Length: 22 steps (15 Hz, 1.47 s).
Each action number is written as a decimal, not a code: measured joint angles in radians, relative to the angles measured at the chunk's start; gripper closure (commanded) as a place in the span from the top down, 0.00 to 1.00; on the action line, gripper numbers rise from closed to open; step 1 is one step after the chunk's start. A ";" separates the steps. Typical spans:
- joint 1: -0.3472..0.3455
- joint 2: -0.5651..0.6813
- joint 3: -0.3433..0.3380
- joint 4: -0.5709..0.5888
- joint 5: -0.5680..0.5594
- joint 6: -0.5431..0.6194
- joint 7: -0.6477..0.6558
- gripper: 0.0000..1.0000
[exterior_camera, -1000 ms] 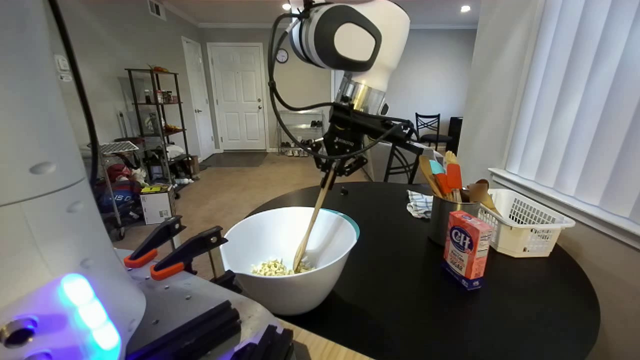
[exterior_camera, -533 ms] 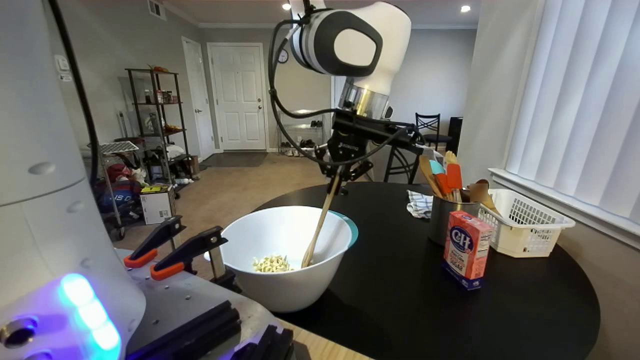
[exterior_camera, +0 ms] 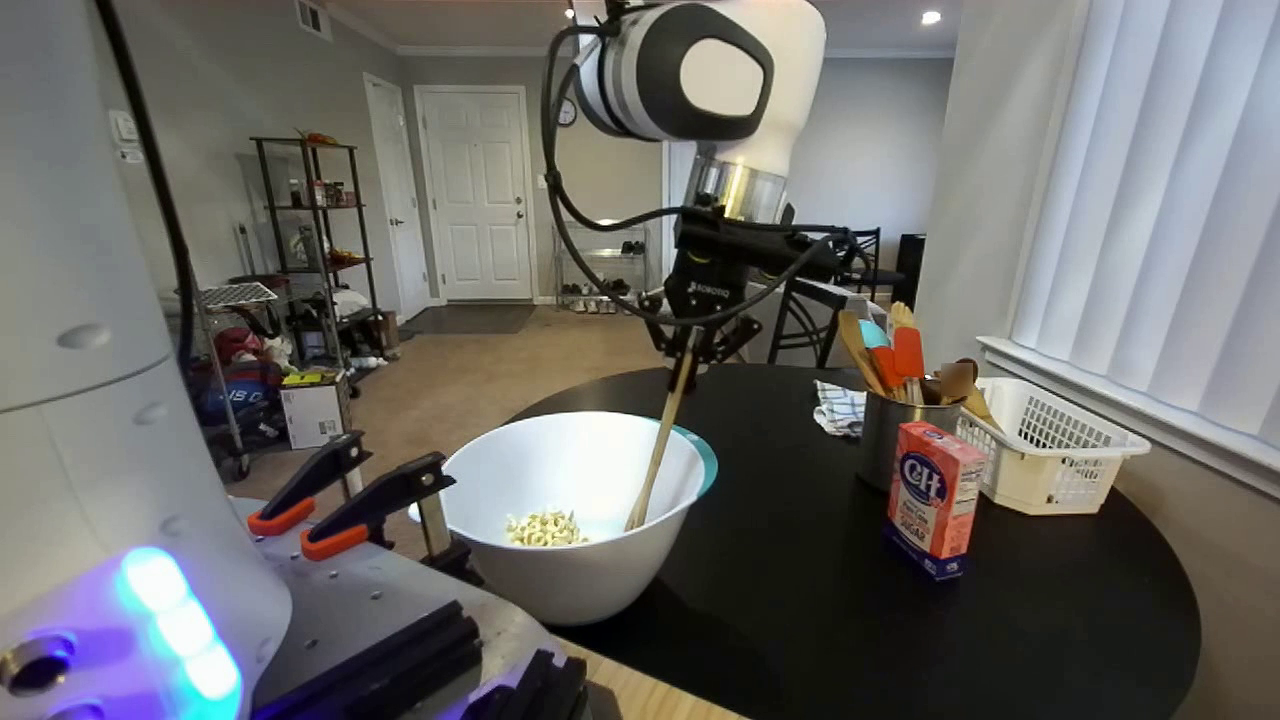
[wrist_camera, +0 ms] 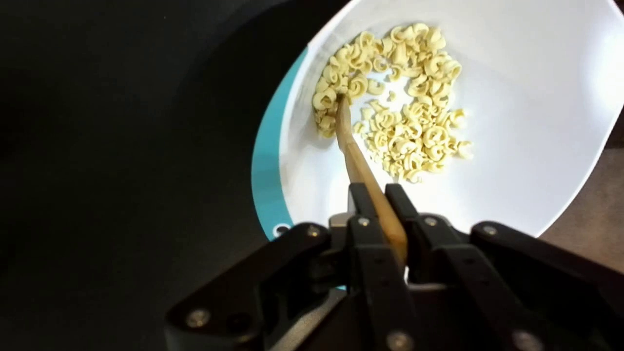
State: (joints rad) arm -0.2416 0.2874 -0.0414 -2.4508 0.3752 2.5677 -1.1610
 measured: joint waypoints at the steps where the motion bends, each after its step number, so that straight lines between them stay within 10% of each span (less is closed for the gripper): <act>1: 0.003 -0.005 -0.006 -0.002 -0.040 -0.009 0.030 0.05; 22: 0.018 -0.012 0.024 0.029 -0.170 -0.312 0.105 0.06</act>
State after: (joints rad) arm -0.2239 0.2750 -0.0175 -2.4220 0.2051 2.2558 -1.0559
